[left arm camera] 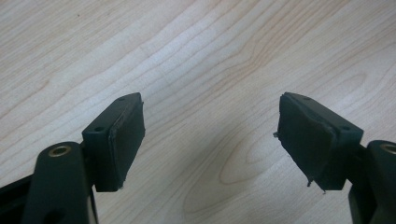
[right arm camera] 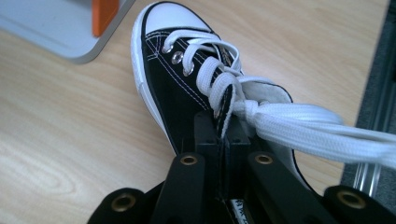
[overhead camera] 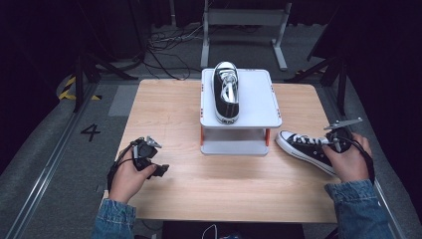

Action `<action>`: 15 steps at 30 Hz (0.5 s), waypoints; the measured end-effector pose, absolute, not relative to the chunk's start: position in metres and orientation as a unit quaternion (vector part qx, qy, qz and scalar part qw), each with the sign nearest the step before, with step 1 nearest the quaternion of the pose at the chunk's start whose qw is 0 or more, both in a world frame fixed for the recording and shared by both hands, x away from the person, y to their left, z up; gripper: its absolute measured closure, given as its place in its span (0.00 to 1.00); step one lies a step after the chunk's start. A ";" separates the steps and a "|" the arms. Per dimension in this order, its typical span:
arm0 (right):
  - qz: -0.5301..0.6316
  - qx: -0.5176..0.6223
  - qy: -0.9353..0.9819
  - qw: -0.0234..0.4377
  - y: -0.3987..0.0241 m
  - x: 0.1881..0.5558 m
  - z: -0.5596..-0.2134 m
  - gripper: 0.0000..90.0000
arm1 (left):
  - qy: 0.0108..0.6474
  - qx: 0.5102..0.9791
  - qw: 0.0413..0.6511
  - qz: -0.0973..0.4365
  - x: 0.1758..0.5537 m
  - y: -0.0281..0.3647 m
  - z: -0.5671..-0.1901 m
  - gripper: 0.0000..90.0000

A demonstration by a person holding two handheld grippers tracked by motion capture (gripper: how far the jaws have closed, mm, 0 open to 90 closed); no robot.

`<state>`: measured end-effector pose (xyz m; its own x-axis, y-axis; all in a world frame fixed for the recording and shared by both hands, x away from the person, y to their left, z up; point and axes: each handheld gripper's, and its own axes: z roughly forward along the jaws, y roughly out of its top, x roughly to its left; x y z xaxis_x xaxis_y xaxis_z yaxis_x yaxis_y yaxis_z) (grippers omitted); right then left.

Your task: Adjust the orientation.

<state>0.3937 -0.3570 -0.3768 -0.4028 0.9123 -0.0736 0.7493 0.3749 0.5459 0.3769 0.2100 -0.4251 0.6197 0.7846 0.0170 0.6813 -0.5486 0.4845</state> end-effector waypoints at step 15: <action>0.260 0.495 0.825 0.083 -0.322 0.394 -0.394 0.79 | 0.406 0.880 0.222 0.106 0.387 0.198 -0.428 0.26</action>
